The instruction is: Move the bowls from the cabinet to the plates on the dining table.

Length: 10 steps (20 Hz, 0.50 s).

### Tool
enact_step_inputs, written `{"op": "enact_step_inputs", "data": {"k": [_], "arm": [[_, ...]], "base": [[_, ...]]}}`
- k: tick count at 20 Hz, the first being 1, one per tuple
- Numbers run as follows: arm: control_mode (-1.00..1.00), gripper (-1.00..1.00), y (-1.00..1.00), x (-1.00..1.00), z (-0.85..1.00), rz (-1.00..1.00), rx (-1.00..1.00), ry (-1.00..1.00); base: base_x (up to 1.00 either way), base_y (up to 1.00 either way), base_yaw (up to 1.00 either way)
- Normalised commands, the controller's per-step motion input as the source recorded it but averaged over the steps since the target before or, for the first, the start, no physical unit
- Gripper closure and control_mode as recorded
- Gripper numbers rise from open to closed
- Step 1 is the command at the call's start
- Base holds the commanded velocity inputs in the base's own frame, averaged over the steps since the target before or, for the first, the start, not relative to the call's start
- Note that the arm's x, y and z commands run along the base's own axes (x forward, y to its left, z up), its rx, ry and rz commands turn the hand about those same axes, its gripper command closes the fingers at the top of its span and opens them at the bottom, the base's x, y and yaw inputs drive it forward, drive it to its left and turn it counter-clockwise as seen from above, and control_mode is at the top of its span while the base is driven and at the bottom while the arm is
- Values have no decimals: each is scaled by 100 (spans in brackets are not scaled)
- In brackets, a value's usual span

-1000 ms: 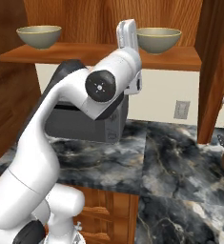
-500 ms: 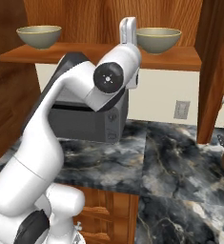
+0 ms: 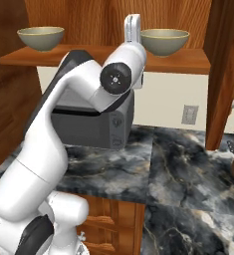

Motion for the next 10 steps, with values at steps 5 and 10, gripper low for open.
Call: {"op": "enact_step_inputs", "data": {"k": [5, 10], "arm": [[-100, -100, 22, 8, 0, -10, -6, -4], [-100, -100, 23, 9, 0, -15, -2, 0]], "base": [[0, 0, 0], [0, 0, 0]]}}
